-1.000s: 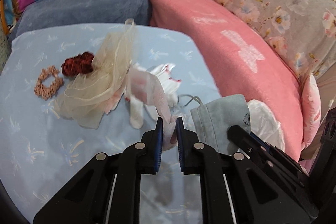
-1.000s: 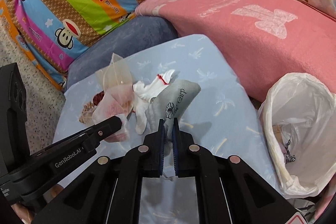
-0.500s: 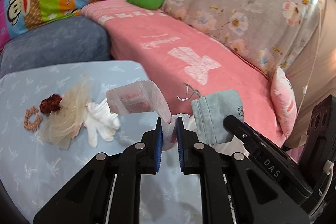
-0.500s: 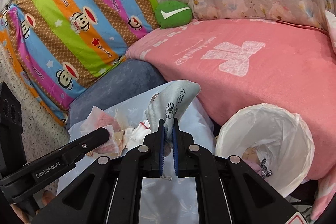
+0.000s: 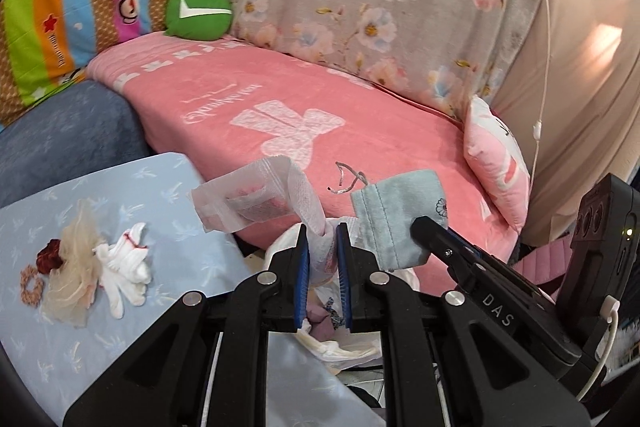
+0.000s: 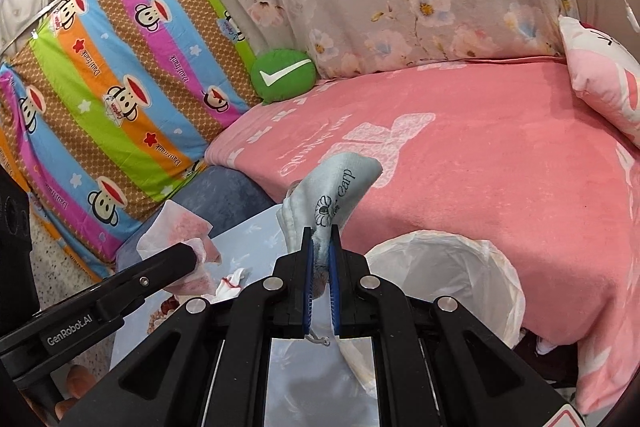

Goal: Organize soft objects
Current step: 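Carry the grey pouch and clear bag over the white bin and open both grippers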

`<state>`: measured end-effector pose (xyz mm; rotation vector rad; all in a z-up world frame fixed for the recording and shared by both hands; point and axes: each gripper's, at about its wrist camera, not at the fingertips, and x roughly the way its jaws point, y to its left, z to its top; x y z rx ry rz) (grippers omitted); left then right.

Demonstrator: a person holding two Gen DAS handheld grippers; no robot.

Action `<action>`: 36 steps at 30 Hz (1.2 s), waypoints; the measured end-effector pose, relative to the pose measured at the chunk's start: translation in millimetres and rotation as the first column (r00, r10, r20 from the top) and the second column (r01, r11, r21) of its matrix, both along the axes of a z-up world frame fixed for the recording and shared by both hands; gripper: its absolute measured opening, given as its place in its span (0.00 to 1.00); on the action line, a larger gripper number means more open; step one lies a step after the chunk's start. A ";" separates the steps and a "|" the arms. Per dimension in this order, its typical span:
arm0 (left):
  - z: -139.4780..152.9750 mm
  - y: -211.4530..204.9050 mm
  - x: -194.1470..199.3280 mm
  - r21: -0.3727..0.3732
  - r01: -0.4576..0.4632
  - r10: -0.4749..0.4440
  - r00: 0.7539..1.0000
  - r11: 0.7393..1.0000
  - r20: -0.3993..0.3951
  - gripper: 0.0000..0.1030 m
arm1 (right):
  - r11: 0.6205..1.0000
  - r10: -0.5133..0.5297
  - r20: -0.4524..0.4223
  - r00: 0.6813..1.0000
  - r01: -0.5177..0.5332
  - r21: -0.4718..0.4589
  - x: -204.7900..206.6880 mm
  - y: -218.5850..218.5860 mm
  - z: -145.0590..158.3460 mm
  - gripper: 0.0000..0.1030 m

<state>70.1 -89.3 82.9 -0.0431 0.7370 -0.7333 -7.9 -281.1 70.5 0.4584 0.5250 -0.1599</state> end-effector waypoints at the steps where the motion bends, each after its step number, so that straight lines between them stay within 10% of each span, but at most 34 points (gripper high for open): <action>1: -0.3 -4.7 -1.2 0.004 0.009 -0.009 1.000 1.000 0.001 0.13 | 1.000 -0.008 0.000 1.000 0.008 0.003 -2.8 -4.8 -1.4 0.06; 26: -14.8 -69.2 -6.7 0.073 0.136 -0.135 0.991 0.988 -0.025 0.14 | 0.996 -0.086 -0.039 0.996 0.087 0.021 -14.5 -43.4 -24.1 0.10; 31: -16.7 -69.9 -5.5 0.084 0.108 -0.107 0.994 0.991 -0.015 0.50 | 0.994 -0.107 -0.039 0.994 0.108 0.017 -13.6 -44.9 -26.5 0.20; 36: -15.7 -65.3 -3.3 0.088 0.084 -0.084 0.996 0.993 -0.003 0.52 | 0.994 -0.107 -0.040 0.993 0.107 0.015 -12.9 -43.1 -25.7 0.23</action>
